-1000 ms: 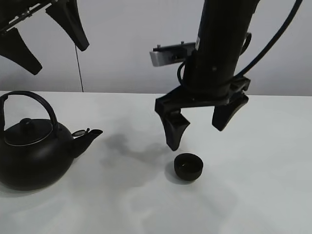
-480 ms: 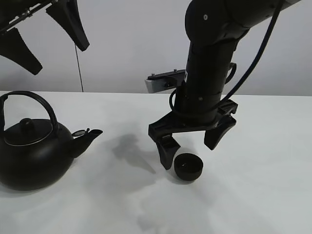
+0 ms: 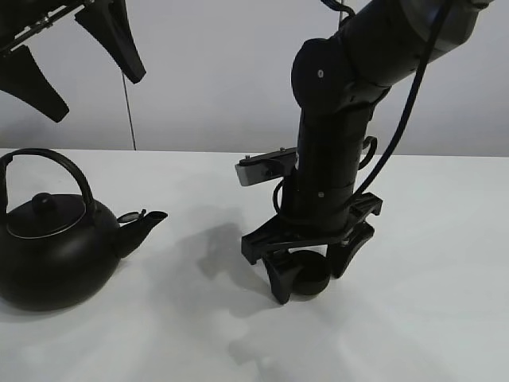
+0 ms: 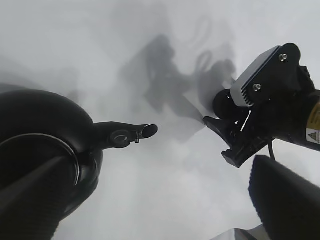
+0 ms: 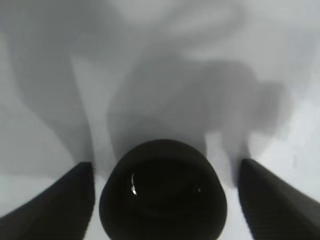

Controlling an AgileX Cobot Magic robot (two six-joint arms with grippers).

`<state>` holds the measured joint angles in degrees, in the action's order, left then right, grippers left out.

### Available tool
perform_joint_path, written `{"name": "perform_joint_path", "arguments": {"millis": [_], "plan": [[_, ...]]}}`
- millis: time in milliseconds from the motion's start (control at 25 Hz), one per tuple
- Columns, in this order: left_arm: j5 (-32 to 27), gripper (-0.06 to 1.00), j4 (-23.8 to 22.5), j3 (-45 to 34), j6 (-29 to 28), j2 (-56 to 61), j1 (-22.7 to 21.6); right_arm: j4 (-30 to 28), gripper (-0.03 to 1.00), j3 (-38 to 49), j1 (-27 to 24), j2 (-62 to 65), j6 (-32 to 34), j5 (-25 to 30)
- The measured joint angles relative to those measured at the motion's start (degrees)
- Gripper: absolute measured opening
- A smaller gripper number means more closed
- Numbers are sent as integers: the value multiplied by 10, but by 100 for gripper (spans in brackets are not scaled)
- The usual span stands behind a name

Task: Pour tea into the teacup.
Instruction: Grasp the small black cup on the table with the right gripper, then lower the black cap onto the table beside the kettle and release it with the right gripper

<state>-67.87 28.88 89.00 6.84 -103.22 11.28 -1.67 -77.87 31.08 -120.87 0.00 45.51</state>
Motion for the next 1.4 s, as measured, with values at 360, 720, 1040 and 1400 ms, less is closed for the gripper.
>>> {"name": "perform_joint_path", "arguments": {"millis": [360,720,1040,1400], "plan": [[0,69,0,0,0,0,0,12,39,0,0,2,0,-5],[0,69,0,0,0,0,0,30,39,-73,60,23,-15,21],[1,69,-1,0,-1,0,0,22,39,-92,84,-21,-13,24],[2,69,0,0,-1,0,0,24,39,-139,91,-73,-13,20]]}}
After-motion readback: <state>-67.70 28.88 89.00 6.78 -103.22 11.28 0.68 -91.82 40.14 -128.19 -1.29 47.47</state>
